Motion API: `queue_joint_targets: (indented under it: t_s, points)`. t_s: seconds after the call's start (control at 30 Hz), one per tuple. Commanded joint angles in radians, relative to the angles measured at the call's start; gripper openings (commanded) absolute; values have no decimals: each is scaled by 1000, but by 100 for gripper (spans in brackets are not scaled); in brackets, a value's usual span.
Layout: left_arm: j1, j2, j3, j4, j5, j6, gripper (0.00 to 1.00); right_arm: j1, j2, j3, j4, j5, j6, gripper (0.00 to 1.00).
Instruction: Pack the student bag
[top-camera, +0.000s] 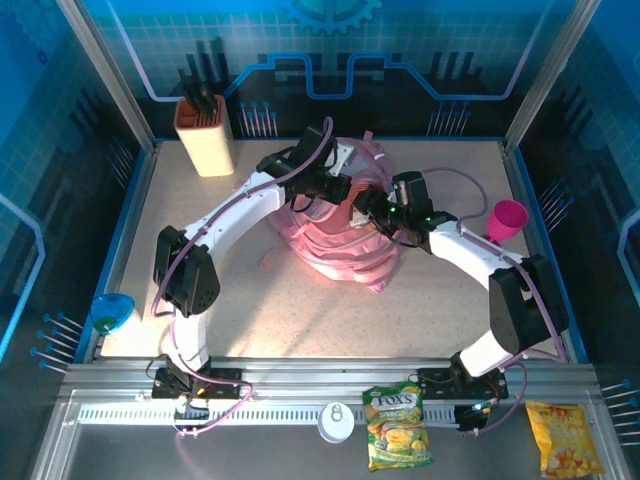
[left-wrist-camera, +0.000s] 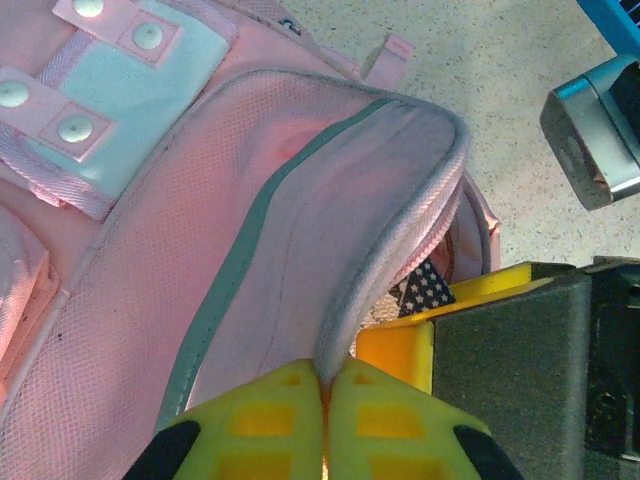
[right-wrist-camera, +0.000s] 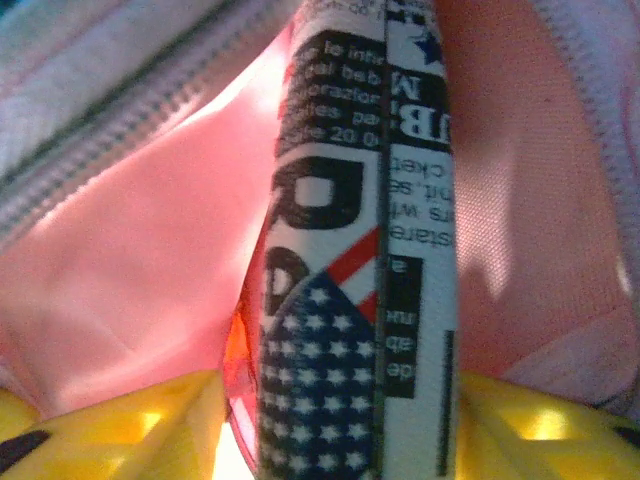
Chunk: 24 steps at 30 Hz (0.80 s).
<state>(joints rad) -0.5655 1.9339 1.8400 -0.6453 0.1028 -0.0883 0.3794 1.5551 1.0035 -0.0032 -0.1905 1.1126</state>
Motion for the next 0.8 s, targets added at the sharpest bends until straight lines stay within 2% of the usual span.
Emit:
queue_joint_targets:
  t_s: [0.0, 0.13, 0.27, 0.47, 0.63, 0.77]
  points:
    - [13, -45, 21, 31, 21, -31, 6, 10, -56, 24, -112, 38, -32, 65]
    - [18, -44, 21, 33, 30, -28, 7, 3, -125, 9, -241, 34, -86, 73]
    - [19, -42, 19, 33, 35, -28, 8, -2, -152, 21, -342, 56, -144, 72]
    - [21, -42, 15, 29, 43, -28, 8, 0, -120, 50, -345, 38, -184, 56]
    - [21, -46, 8, 27, 53, -31, 8, 17, -48, 90, -289, 3, -195, 39]
    - [22, -48, 8, 27, 58, -37, 8, 27, 20, 117, -194, -26, -178, 34]
